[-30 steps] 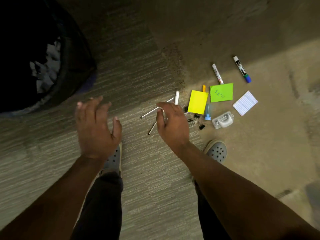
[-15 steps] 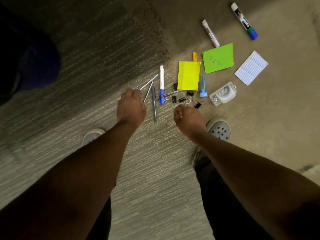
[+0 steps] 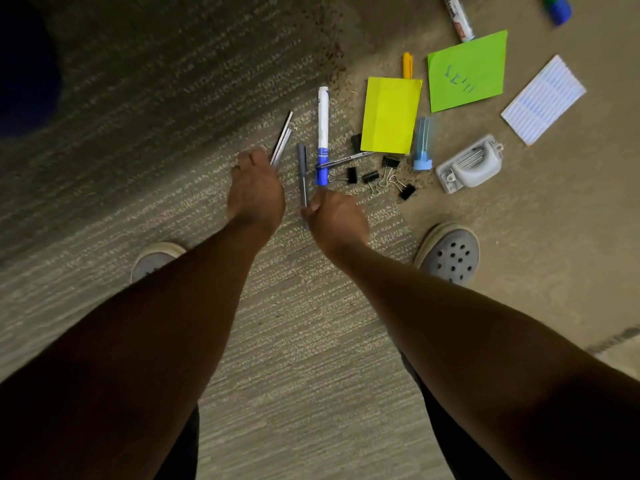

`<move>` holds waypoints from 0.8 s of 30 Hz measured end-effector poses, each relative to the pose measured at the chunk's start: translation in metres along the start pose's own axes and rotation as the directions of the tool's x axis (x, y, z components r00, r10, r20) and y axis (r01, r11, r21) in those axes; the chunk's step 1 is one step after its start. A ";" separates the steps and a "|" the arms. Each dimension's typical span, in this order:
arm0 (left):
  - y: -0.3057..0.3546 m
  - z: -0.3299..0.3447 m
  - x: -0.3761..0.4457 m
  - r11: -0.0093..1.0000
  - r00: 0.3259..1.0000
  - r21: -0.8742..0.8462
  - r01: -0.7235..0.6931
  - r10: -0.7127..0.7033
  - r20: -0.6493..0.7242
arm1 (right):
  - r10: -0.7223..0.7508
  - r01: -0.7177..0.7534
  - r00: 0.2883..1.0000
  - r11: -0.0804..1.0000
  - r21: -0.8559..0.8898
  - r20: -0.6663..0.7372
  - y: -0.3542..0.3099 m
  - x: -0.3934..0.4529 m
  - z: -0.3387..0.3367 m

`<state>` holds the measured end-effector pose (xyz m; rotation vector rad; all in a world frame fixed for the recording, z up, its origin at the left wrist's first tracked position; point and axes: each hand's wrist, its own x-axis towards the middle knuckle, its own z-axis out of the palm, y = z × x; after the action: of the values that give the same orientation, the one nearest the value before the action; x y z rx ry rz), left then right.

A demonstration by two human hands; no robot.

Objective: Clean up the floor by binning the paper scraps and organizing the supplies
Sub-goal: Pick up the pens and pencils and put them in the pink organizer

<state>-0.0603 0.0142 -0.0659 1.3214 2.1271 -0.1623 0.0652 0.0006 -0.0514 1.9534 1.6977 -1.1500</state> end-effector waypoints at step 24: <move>-0.009 -0.017 -0.012 0.455 0.898 -0.775 0.439 -0.202 0.390 | -0.298 0.299 0.954 0.953 -0.044 0.021 0.010 -0.003 -0.029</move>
<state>-0.0711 0.0073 -0.0473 0.2578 1.7844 0.5119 0.0849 0.0160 -0.0330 1.6957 2.0449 -1.2065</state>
